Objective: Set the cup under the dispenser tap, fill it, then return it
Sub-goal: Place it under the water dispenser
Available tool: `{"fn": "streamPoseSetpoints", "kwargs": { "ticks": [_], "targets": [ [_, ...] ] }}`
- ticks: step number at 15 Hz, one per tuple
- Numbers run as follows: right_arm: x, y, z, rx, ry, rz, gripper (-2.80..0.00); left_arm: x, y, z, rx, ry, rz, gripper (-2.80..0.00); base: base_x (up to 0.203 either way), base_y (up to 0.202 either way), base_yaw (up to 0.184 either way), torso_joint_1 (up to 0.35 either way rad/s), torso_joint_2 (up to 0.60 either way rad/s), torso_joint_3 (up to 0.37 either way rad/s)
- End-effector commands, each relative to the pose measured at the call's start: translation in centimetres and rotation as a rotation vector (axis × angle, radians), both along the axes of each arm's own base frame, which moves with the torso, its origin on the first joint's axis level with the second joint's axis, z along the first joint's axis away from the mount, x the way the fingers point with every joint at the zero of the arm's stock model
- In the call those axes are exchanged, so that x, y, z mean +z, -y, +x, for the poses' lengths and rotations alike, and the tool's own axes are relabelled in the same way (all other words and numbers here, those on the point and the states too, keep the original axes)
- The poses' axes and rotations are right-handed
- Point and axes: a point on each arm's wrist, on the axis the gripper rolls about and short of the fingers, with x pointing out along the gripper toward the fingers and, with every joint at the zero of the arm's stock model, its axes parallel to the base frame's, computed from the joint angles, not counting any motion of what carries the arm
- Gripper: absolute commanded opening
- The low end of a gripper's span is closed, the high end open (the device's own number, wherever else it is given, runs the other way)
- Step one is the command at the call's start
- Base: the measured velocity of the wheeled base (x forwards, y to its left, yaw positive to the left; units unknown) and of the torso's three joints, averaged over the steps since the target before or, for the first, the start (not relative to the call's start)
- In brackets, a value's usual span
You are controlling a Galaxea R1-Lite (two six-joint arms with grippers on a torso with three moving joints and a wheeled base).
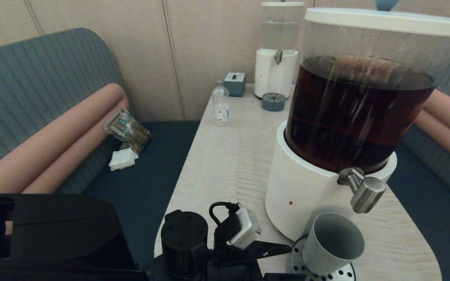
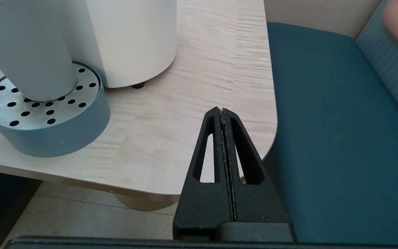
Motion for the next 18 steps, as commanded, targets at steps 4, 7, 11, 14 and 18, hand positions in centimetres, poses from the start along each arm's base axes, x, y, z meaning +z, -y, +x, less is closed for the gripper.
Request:
{"fn": "streamPoseSetpoints", "kwargs": {
  "ticks": [4,7,11,14,18],
  "targets": [
    [-0.3,0.0,0.0,0.001,-0.006,-0.001,-2.8,-0.6,1.5,0.8,-0.002,0.014,-0.016,-2.8,0.0,0.0,0.0,0.0,0.0,0.0],
    [-0.3,0.0,0.0,0.001,-0.006,-0.001,-2.8,-1.2,2.1,0.8,-0.012,0.007,-0.008,-2.8,0.0,0.0,0.0,0.0,0.0,0.0],
    [-0.3,0.0,0.0,0.001,-0.006,-0.001,-2.8,-1.5,2.3,0.9,-0.014,0.004,-0.004,-2.8,0.0,0.0,0.0,0.0,0.0,0.0],
    [-0.3,0.0,0.0,0.001,-0.006,-0.001,-2.8,-1.8,2.5,1.0,-0.016,0.002,-0.003,-2.8,0.0,0.0,0.0,0.0,0.0,0.0],
    [-0.3,0.0,0.0,0.001,-0.006,-0.001,-2.8,-1.9,2.9,1.2,-0.019,0.004,-0.006,-2.8,0.0,0.0,0.0,0.0,0.0,0.0]
  ]
}}
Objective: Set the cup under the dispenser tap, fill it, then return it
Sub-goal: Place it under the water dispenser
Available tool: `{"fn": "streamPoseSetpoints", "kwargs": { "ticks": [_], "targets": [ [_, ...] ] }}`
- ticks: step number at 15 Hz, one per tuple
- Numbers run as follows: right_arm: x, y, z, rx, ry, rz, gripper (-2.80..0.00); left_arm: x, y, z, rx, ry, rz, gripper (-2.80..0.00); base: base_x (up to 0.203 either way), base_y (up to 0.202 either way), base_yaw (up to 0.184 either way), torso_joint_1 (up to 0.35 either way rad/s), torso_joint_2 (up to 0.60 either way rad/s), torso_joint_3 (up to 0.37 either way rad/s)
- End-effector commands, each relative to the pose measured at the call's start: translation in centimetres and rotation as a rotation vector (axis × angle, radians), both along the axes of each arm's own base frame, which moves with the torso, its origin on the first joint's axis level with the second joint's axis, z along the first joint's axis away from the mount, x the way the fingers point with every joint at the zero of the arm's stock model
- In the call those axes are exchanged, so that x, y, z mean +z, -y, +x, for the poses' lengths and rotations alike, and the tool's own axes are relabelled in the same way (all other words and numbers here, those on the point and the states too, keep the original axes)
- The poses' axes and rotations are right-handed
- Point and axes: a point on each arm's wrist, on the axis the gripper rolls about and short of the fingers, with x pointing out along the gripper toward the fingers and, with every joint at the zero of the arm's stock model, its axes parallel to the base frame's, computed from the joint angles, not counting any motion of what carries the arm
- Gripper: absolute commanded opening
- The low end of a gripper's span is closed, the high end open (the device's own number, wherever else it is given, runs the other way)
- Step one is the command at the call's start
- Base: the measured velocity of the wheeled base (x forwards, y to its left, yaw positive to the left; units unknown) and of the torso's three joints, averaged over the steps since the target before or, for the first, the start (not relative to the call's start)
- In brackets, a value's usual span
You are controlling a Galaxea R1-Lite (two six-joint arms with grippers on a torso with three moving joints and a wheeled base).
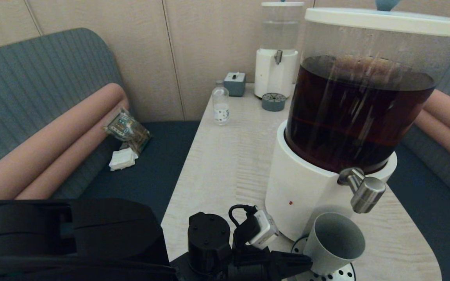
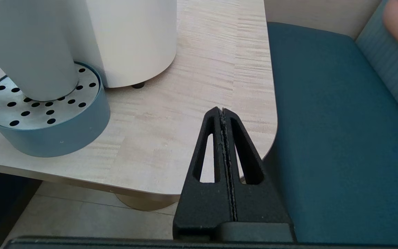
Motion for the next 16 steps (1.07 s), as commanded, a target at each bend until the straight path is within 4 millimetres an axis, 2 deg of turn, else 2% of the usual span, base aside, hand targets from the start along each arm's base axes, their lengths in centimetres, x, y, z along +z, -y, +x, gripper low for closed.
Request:
{"fn": "streamPoseSetpoints", "kwargs": {
  "ticks": [1,16],
  "targets": [
    [-0.26,0.0,0.04,0.0,-0.006,-0.001,-2.8,-0.18,0.16,0.05,-0.005,0.002,-0.003,-2.8,0.0,0.0,0.0,0.0,0.0,0.0],
    [-0.26,0.0,0.04,0.0,-0.006,-0.001,-2.8,-0.58,1.1,-0.1,-0.019,0.004,-0.006,-2.8,0.0,0.0,0.0,0.0,0.0,0.0]
  ]
}}
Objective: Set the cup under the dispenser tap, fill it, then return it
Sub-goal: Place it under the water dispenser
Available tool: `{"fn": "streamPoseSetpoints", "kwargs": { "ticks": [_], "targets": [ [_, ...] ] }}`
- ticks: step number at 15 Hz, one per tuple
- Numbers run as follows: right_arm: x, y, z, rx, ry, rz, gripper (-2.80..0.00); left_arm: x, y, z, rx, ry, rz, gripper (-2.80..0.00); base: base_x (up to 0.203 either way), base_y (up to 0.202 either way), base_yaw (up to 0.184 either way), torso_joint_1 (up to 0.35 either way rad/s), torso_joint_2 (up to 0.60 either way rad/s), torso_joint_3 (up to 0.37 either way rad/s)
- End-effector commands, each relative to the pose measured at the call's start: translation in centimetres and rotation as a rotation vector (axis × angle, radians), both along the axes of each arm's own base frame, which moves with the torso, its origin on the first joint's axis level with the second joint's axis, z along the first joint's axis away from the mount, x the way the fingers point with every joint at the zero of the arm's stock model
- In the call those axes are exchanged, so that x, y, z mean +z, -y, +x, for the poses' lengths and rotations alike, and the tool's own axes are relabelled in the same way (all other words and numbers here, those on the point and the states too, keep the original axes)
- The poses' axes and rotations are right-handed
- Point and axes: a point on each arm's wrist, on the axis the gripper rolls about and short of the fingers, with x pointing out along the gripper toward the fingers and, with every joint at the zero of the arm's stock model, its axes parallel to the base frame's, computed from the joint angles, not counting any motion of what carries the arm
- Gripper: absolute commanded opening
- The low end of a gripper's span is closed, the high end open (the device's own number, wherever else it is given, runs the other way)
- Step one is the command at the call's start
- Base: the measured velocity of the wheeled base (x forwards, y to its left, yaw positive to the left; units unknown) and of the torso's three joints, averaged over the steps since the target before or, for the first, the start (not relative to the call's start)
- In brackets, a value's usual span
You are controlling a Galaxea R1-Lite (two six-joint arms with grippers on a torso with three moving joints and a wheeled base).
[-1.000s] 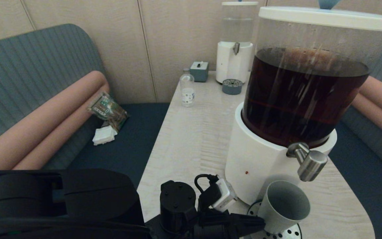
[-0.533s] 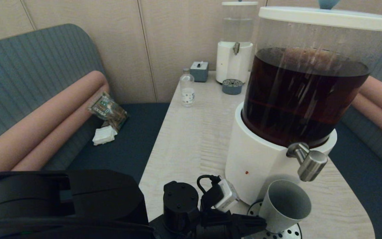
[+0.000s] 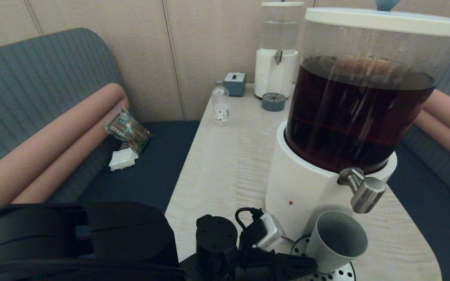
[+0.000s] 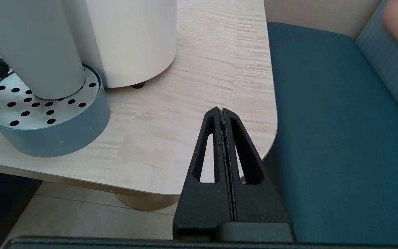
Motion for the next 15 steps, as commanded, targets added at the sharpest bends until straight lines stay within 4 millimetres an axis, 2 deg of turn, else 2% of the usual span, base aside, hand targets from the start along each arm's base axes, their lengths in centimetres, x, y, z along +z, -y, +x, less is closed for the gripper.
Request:
{"fn": "streamPoseSetpoints", "kwargs": {
  "ticks": [1,9,15],
  "targets": [
    [-0.3,0.0,0.0,0.0,-0.006,-0.001,-2.8,-0.1,0.2,-0.2,-0.011,0.002,-0.004,-2.8,0.0,0.0,0.0,0.0,0.0,0.0],
    [-0.3,0.0,0.0,0.0,-0.006,-0.001,-2.8,0.1,0.4,-0.7,-0.013,0.001,-0.003,-2.8,0.0,0.0,0.0,0.0,0.0,0.0],
    [-0.3,0.0,0.0,0.0,-0.006,-0.001,-2.8,1.3,-1.3,-2.3,-0.006,-0.01,0.01,-2.8,0.0,0.0,0.0,0.0,0.0,0.0]
  ]
}}
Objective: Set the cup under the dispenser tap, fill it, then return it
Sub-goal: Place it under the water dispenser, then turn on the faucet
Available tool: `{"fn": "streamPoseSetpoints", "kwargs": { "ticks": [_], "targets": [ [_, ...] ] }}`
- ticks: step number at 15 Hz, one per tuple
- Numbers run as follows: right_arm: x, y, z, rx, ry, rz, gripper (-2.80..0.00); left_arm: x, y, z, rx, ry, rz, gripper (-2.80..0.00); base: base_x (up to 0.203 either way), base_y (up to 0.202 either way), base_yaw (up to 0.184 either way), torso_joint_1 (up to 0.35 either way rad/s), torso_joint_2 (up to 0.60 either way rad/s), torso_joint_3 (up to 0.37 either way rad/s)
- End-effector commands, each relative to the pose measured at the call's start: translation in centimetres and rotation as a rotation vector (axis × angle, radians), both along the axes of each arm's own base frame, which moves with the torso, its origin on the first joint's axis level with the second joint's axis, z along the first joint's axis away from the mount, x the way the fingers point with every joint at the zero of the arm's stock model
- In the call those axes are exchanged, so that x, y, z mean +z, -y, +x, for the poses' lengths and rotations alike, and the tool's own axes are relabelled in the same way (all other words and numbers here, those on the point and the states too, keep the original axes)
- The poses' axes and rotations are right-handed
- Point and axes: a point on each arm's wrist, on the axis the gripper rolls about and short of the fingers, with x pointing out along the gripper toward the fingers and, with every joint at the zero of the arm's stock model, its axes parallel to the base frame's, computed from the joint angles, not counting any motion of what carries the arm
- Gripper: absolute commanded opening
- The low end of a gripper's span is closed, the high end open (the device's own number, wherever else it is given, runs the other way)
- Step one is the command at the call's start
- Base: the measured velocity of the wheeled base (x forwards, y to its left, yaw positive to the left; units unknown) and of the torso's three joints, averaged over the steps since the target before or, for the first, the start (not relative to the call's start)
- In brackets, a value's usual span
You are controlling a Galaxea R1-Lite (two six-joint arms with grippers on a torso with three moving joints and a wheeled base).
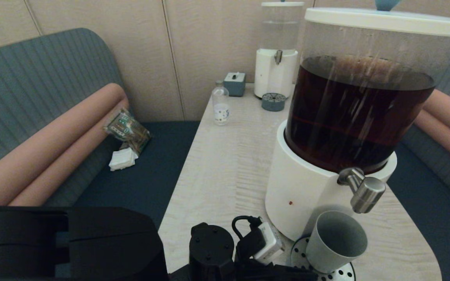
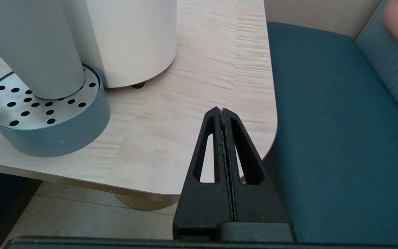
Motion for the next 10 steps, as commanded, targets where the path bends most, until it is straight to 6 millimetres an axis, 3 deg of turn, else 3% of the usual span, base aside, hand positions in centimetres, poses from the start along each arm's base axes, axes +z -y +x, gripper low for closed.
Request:
{"fn": "streamPoseSetpoints", "kwargs": {
  "ticks": [1,5,8,10],
  "targets": [
    [-0.3,0.0,0.0,0.0,-0.006,-0.001,-2.8,1.1,-0.7,-0.6,-0.004,0.011,-0.017,-2.8,0.0,0.0,0.0,0.0,0.0,0.0],
    [-0.3,0.0,0.0,0.0,-0.006,-0.001,-2.8,3.9,-3.6,-2.6,0.068,0.019,-0.039,-2.8,0.0,0.0,0.0,0.0,0.0,0.0],
    [-0.3,0.0,0.0,0.0,-0.006,-0.001,-2.8,7.1,-7.5,-4.2,0.202,0.036,-0.107,-2.8,0.0,0.0,0.0,0.0,0.0,0.0],
    [-0.3,0.0,0.0,0.0,-0.006,-0.001,-2.8,9.7,-10.7,-4.0,0.373,0.06,-0.203,-2.8,0.0,0.0,0.0,0.0,0.0,0.0]
  ]
}}
